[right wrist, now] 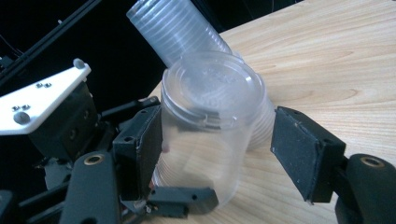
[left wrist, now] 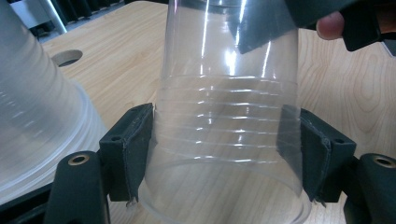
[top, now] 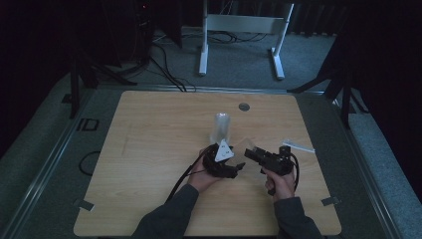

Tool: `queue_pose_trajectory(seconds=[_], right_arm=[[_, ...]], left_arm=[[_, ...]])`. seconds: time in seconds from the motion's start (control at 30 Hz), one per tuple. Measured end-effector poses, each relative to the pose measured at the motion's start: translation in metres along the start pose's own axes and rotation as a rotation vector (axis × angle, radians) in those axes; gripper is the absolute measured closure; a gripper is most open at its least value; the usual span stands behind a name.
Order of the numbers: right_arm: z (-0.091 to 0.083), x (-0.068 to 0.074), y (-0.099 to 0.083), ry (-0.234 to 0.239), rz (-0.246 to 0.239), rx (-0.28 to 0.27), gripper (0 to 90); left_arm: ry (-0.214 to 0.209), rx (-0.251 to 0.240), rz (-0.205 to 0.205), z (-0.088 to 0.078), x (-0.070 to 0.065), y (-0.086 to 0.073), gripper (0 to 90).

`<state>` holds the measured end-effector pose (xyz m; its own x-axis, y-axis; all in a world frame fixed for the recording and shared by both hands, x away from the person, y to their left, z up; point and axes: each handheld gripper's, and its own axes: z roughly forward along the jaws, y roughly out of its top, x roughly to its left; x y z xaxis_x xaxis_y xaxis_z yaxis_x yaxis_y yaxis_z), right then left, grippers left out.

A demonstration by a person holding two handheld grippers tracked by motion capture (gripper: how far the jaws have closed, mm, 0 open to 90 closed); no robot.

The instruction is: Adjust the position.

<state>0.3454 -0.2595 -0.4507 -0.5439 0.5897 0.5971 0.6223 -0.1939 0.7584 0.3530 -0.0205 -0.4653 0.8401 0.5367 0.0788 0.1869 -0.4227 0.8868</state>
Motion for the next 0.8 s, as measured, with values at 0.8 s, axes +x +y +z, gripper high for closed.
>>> queue_pose_trajectory(seconds=[0.8], right_arm=[[-0.009, 0.006, 0.010, -0.062, -0.229, 0.184, 33.8]], left_arm=[[-0.009, -0.003, 0.005, -0.027, 0.013, -0.003, 28.7]])
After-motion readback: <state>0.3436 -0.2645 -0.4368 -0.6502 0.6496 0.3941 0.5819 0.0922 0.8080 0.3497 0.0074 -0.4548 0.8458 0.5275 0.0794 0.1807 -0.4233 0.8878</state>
